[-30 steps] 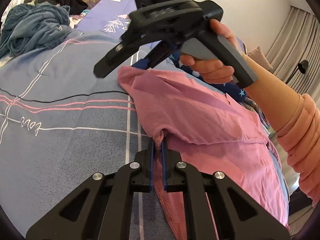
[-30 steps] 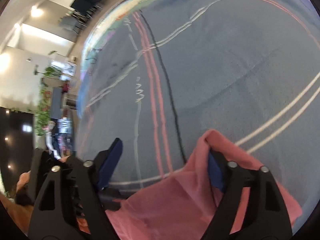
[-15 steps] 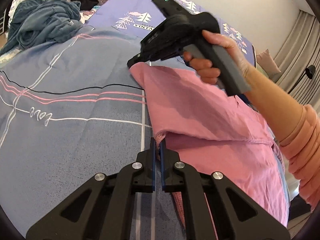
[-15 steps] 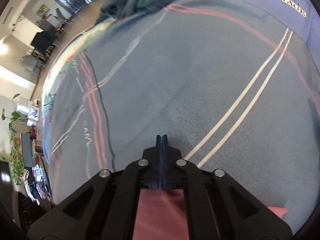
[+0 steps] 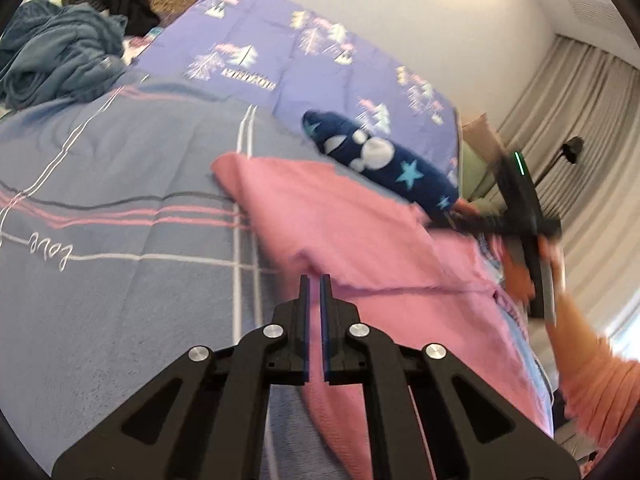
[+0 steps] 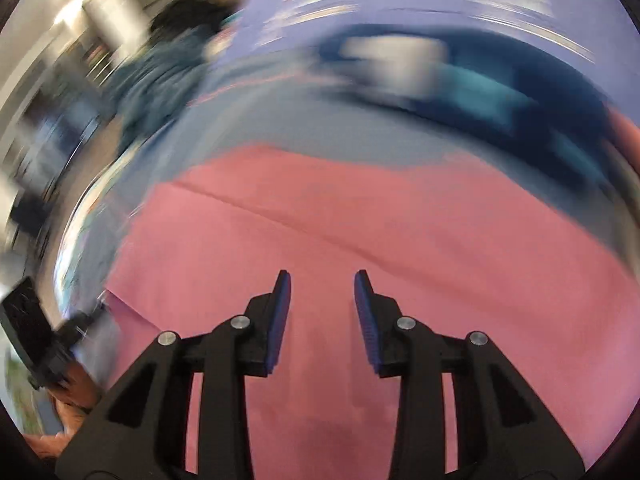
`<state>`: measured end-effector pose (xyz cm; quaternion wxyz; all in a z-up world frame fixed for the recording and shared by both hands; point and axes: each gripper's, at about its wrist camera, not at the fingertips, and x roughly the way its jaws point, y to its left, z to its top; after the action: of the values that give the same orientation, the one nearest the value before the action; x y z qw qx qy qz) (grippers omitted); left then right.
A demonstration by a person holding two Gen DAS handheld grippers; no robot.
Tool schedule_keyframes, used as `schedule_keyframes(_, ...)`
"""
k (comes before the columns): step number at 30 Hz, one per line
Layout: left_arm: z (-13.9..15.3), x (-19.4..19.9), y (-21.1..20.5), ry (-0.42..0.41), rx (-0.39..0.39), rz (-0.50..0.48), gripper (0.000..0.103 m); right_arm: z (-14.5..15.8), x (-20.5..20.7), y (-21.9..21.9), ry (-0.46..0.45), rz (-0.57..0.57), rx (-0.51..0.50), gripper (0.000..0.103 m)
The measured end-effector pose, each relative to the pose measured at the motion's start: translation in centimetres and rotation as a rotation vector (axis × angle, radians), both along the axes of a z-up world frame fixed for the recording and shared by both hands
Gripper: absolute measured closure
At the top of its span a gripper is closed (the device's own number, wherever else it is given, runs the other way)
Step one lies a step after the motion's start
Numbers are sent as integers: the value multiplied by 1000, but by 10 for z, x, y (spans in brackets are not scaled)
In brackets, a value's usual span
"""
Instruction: Fold small clothes
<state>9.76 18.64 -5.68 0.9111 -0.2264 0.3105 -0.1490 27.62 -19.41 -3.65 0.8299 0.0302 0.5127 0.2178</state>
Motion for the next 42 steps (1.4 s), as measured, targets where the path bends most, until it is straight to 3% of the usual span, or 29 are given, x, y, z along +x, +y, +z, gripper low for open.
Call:
schedule_keyframes(3, 10, 1, -3, -66, -8, 1, 100, -17, -44, -92, 55, -200, 179, 69)
schedule_keyframes(4, 14, 8, -6, -69, -10, 4, 100, -23, -52, -110, 78, -234, 224, 75)
schedule_keyframes(6, 18, 27, -18, -29, -2, -18, 99, -28, -66, -128, 85, -277, 287, 80)
schedule_keyframes(8, 9, 48, -32, 62, 108, 19, 90, -26, -73, -130, 57, -261, 336, 80)
schedule_keyframes(10, -12, 65, -39, 197, 247, 76, 89, -30, -77, -118, 5, -250, 272, 82)
schedule_keyframes(11, -20, 69, -40, 225, 252, 75, 89, -37, -76, -108, -13, -274, 176, 84)
schedule_keyframes(12, -14, 65, -35, 206, 221, 86, 89, -46, -76, -105, -29, -297, 93, 92)
schedule_keyframes(15, -6, 56, -36, 222, 296, 127, 87, -43, -90, -129, -32, -351, 195, 91)
schedule_keyframes(17, 1, 50, -42, 214, 336, 138, 82, -37, -105, -148, -39, -397, 272, 84)
schedule_keyframes(18, 10, 43, -48, 193, 333, 131, 78, -32, -120, -162, -70, -437, 310, 71)
schedule_keyframes(19, 17, 38, -52, 170, 323, 124, 66, -29, -136, -180, -107, -496, 337, 54)
schedule_keyframes(20, 22, 35, -56, 148, 315, 121, 48, -27, -155, -201, -144, -578, 358, 45)
schedule_keyframes(22, 41, 28, -74, 76, 295, 124, 34, -29, -180, -238, -185, -746, 397, 33)
schedule_keyframes(26, 54, 39, -117, 37, 301, 77, 26, -58, -251, -323, -123, -1073, 568, 31)
schedule_keyframes(30, 46, 63, -161, 75, 351, 16, 24, -85, -297, -376, -87, -1280, 713, 30)
schedule_keyframes(32, 40, 75, -177, 105, 335, -18, 24, -90, -308, -397, -86, -1346, 703, 28)
schedule_keyframes(37, 26, 108, -196, 182, 304, -29, 24, -107, -298, -421, -111, -1373, 681, 23)
schedule_keyframes(42, 10, 123, -182, 250, 233, 11, 24, -103, -264, -424, -130, -1351, 513, 16)
